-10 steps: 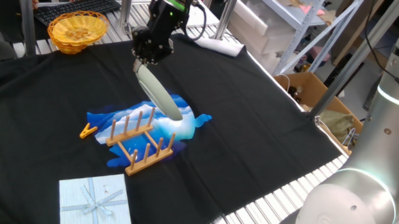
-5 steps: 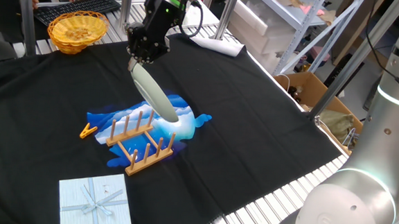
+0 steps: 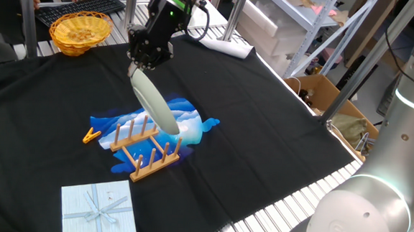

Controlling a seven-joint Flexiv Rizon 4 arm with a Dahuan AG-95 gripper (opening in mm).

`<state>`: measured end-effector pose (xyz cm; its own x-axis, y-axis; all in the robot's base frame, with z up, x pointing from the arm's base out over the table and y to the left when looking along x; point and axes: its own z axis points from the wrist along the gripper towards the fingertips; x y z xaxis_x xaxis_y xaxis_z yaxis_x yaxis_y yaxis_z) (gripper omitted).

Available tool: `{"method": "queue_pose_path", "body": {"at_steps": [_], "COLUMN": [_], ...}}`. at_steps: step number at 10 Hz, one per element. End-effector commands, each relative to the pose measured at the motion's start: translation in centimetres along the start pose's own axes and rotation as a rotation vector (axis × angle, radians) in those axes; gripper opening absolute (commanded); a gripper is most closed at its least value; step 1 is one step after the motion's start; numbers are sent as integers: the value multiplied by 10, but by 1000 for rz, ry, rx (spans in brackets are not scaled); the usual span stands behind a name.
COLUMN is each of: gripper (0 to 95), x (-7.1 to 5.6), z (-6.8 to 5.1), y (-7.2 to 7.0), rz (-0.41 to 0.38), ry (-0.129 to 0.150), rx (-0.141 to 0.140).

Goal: Put the dish on the dish rack

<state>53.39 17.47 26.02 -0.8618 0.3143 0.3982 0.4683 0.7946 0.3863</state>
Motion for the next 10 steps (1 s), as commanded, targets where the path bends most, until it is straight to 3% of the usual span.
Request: {"method": "queue_pose_path", "body": {"at_steps": [1, 10], "gripper": [0, 0], "x": [4, 3], "z": [2, 12], "y": [0, -1], "rz": [0, 9], "ry": [20, 50], "rx": [-20, -82]}}
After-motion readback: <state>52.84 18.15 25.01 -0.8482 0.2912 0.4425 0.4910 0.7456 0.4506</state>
